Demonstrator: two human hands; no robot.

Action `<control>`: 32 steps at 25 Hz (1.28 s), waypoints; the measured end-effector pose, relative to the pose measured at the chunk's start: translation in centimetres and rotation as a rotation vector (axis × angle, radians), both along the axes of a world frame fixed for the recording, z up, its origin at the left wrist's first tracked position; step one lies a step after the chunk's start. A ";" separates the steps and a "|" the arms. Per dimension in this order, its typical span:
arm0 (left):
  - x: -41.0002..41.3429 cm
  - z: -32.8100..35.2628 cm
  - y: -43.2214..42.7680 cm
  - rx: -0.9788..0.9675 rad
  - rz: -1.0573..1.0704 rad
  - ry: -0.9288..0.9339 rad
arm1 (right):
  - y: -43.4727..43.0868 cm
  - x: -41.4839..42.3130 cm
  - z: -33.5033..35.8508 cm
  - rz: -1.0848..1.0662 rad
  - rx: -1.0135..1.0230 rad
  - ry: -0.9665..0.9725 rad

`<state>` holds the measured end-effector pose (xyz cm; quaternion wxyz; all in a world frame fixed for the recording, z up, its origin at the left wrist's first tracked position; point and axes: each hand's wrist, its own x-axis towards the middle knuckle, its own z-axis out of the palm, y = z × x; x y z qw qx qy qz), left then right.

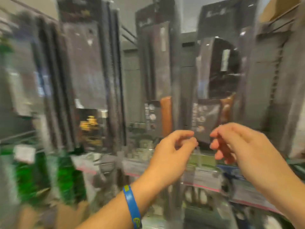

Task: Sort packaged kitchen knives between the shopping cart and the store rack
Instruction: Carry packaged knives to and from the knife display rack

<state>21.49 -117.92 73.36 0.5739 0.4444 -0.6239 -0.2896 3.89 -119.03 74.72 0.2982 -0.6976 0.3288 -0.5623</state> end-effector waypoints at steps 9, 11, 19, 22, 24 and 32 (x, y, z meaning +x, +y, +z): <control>14.7 -4.0 8.2 0.157 0.557 -0.044 | 1.0 12.4 -5.1 0.113 -0.027 0.183; 16.7 -4.0 9.3 0.168 0.600 -0.060 | 1.4 14.4 -5.2 0.096 -0.067 0.286; 23.2 -5.1 8.9 0.031 0.723 -0.055 | 1.9 19.2 -4.8 0.025 -0.087 0.363; 27.3 -5.3 8.8 -0.135 0.829 -0.101 | 1.9 22.0 -5.5 -0.076 -0.098 0.231; 30.8 -5.0 8.3 -0.197 0.879 -0.096 | 1.9 23.5 -6.3 -0.130 -0.077 0.160; 36.8 -3.9 2.5 -0.216 0.739 -0.088 | 1.6 28.2 -7.9 -0.374 -0.049 0.031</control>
